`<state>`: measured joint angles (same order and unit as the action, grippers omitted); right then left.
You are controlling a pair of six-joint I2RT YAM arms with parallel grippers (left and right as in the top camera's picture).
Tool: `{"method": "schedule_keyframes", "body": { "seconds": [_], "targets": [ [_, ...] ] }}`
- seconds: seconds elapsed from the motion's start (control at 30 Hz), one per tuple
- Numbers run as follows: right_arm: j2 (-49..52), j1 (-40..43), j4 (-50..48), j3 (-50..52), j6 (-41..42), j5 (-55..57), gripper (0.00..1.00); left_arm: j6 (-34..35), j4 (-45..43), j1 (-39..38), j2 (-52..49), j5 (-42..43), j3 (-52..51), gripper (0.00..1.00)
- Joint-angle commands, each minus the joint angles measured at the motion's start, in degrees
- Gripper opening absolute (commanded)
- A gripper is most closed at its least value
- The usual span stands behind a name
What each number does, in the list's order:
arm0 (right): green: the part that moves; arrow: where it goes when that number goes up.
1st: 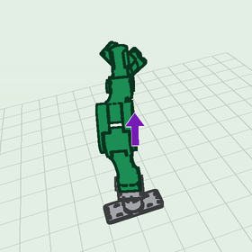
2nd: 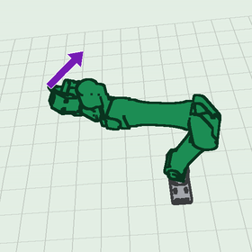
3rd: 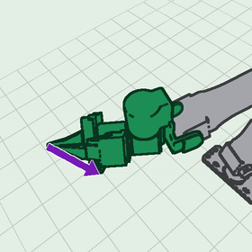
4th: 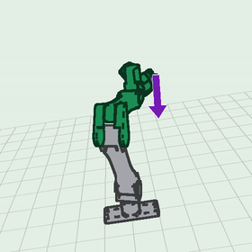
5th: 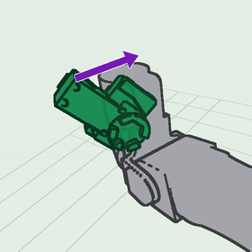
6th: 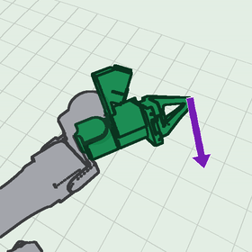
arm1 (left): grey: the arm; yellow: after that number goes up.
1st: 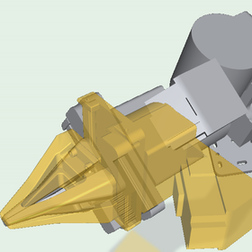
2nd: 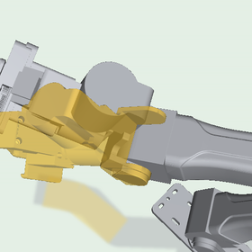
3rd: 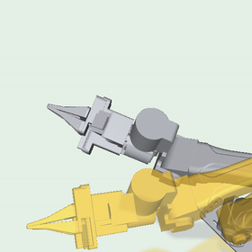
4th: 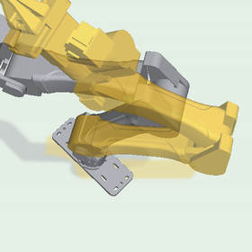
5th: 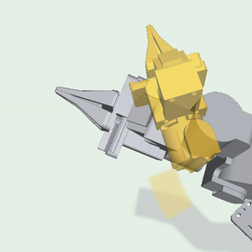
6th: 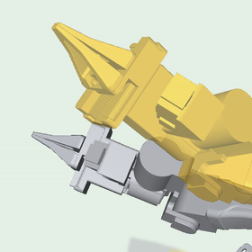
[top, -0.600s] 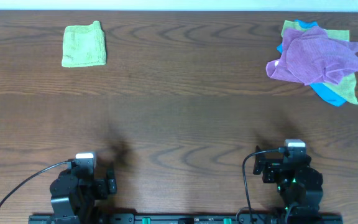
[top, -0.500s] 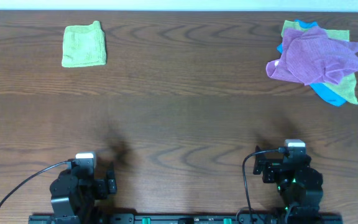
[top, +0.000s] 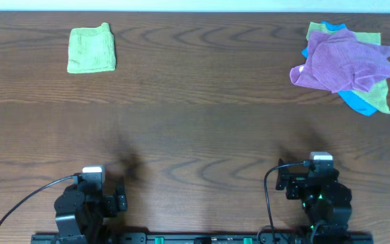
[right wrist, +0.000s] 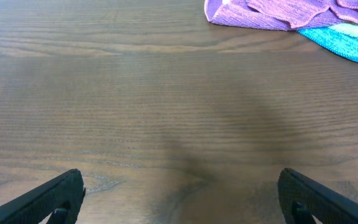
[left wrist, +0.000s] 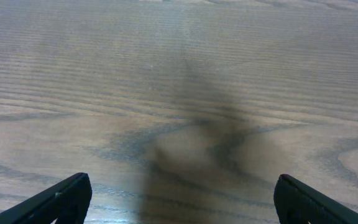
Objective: Fold the cloth
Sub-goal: 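Move the right gripper toward the purple cloth on the pile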
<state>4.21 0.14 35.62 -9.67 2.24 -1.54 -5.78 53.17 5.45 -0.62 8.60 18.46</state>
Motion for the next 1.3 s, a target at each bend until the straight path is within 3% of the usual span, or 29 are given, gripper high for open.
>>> {"method": "schedule_keyframes", "body": {
  "seconds": [0.0, 0.5, 0.67, 0.93, 1.27],
  "targets": [
    [-0.5, 0.2, 0.1, 0.8, -1.0, -0.4, 0.99, 0.2, 1.0, -0.2, 0.4, 0.0, -0.1, 0.95],
    [-0.5, 0.3, -0.1, 0.8, -1.0, 0.0, 0.99, 0.2, 1.0, -0.2, 0.4, 0.0, -0.1, 0.95],
    [2.2, 1.5, -0.1, -3.5, 3.8, 0.0, 0.99, 0.3, 1.0, -0.2, 0.4, 0.0, -0.1, 0.95],
    [29.9, 8.9, 4.2, -29.0, 6.3, 0.0, 0.99, 0.2, 1.0, -0.2, 0.4, 0.0, -0.1, 0.95],
    [57.0, 10.4, 9.7, -54.8, 7.5, 0.1, 0.99, 0.2, 1.0, -0.2, 0.4, 0.0, -0.1, 0.95]
  ]
}}
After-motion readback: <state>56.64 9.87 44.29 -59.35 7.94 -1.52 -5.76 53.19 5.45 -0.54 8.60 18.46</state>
